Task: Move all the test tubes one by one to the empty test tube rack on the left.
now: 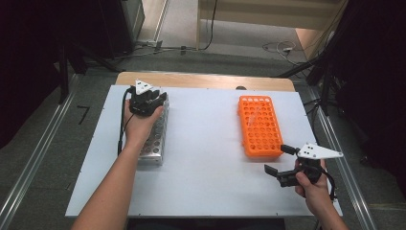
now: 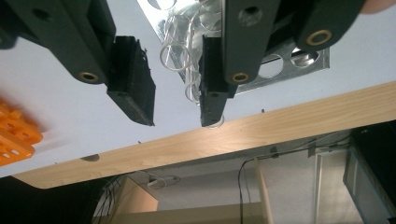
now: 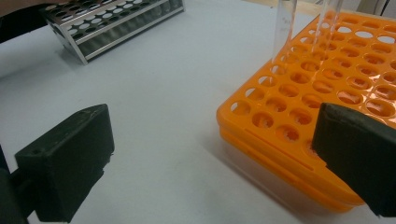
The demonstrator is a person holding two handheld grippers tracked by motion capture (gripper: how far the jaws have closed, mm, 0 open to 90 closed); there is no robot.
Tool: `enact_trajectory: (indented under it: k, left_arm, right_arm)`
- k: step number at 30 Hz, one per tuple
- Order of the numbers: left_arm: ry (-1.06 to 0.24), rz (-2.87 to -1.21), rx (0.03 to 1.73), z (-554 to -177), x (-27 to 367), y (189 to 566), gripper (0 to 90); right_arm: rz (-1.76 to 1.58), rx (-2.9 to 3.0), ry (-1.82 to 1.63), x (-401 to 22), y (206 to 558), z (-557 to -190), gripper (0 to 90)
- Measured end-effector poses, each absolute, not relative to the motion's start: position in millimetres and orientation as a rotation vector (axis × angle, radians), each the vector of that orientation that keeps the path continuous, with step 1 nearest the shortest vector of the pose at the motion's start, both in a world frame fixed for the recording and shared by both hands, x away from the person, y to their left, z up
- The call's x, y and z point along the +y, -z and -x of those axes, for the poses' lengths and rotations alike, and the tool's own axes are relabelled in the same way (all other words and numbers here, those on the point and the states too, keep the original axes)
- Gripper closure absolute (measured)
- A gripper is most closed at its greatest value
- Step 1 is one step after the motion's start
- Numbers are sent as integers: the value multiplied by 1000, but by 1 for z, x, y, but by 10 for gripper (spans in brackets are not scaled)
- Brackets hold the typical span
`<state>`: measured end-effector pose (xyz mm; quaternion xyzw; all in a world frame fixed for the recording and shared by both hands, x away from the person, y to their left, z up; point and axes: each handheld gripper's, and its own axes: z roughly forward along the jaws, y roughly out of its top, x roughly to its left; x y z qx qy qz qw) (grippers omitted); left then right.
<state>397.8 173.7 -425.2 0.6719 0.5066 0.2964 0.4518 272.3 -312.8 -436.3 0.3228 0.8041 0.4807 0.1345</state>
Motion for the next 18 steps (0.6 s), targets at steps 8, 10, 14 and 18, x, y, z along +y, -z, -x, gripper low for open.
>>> enact_trajectory:
  k: [8, 10, 14, 18]
  left_arm:
    - [-666, -1646, 1229, -386, 172, 418, 403]
    - [-650, -1643, 1222, -381, 170, 415, 284]
    - [-639, -1630, 1178, -366, 166, 410, 142]
    - [-630, -1610, 1137, -350, 164, 404, 90]
  right_arm:
    - [-946, 2324, -1403, -313, 436, -274, 0]
    - [-950, 2324, -1404, -312, 436, -274, 0]
    - [-959, 2324, -1417, -313, 435, -277, 0]
    - [-976, 2324, -1423, -313, 434, -279, 0]
